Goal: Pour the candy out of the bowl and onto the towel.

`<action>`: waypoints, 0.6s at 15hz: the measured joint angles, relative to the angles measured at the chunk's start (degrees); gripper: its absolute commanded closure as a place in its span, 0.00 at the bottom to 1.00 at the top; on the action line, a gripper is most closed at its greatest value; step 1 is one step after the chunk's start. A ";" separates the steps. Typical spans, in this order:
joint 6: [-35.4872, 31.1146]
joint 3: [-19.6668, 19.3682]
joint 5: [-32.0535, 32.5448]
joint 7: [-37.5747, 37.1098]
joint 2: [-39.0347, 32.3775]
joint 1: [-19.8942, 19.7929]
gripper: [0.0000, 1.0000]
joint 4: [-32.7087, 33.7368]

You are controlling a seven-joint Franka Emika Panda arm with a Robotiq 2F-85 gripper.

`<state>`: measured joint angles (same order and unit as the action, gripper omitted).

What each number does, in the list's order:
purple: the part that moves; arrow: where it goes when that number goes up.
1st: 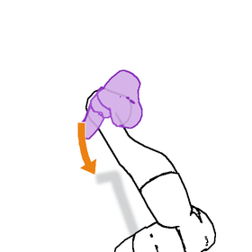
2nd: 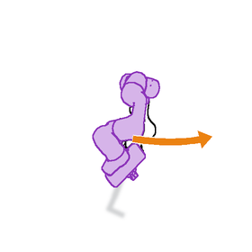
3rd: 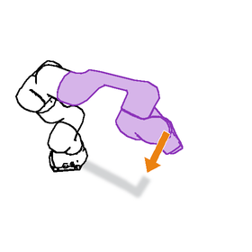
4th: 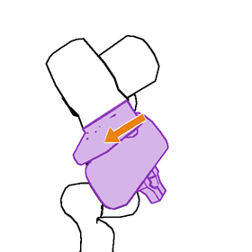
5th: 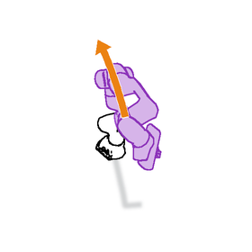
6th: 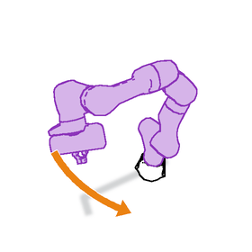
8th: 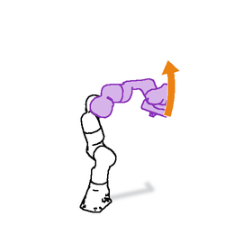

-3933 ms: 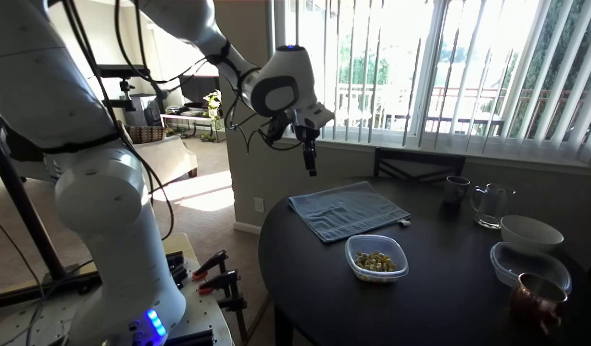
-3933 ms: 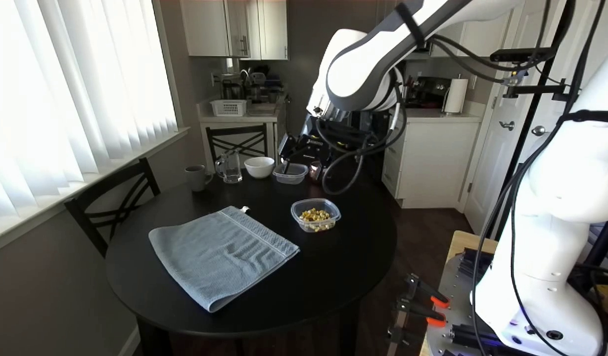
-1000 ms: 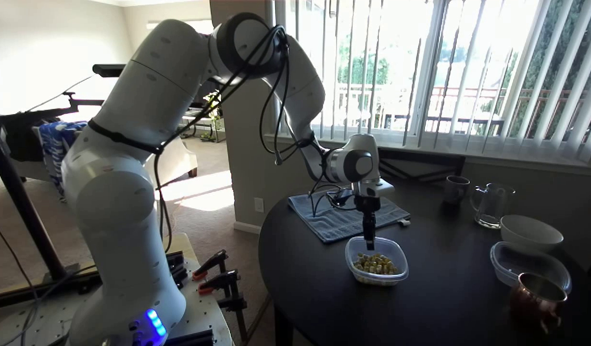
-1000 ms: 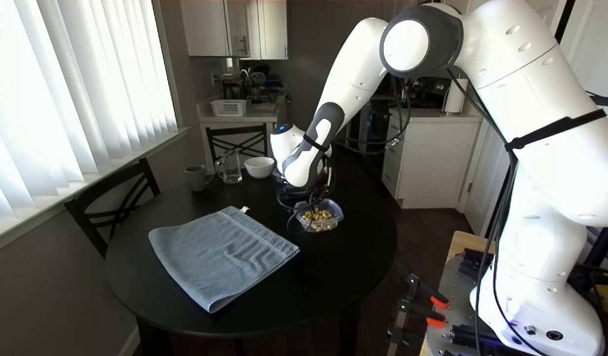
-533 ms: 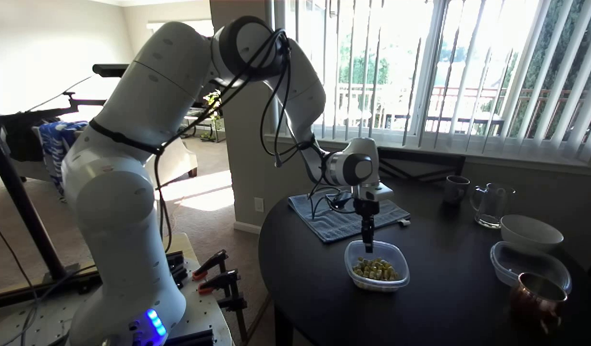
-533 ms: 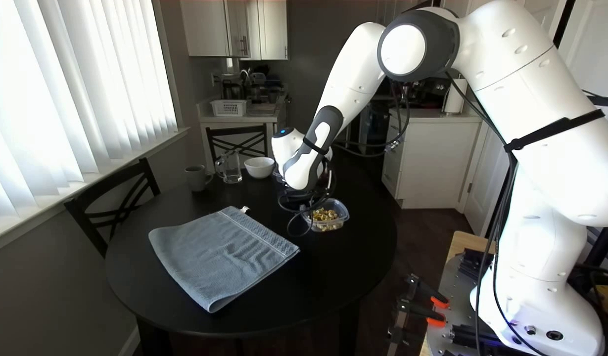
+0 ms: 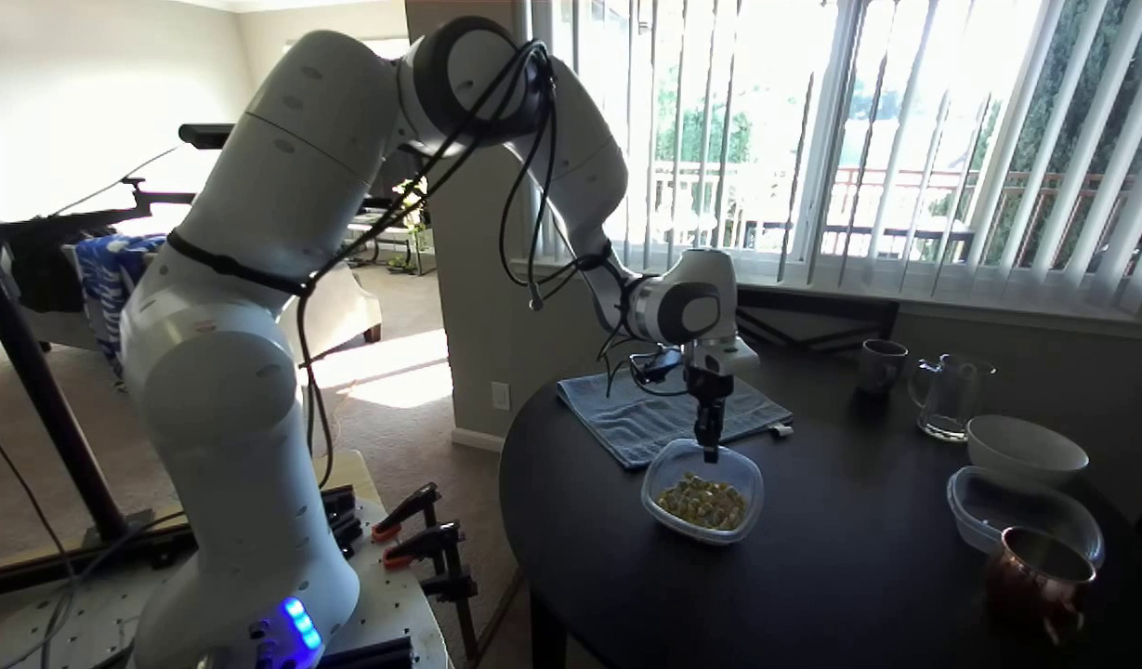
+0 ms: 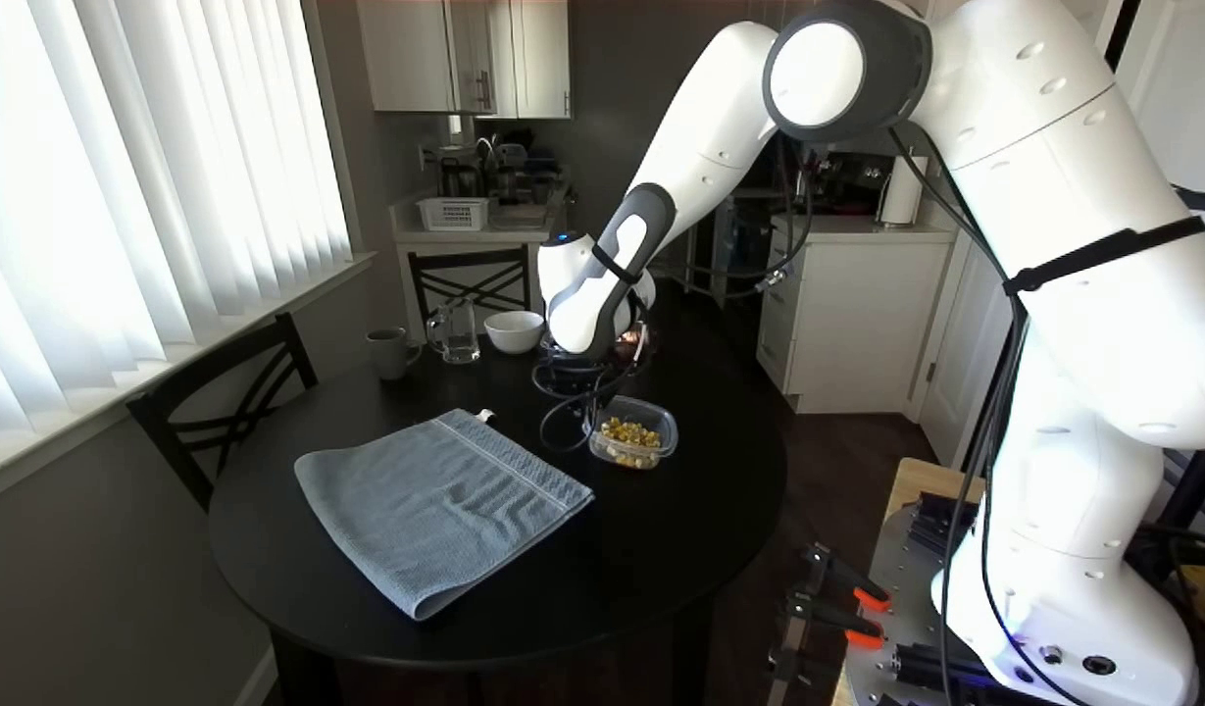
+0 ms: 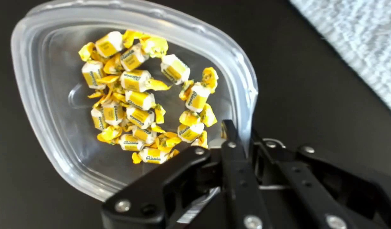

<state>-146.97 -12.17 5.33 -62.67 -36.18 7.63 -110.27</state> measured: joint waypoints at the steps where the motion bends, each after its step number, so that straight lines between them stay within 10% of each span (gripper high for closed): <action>1: -0.42 0.48 -0.72 0.00 1.39 0.02 0.99 -0.29; 9: -2.80 4.41 -0.93 -0.31 8.64 4.51 0.98 -3.39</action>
<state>-149.77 -7.76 4.40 -62.98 -27.54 12.14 -113.66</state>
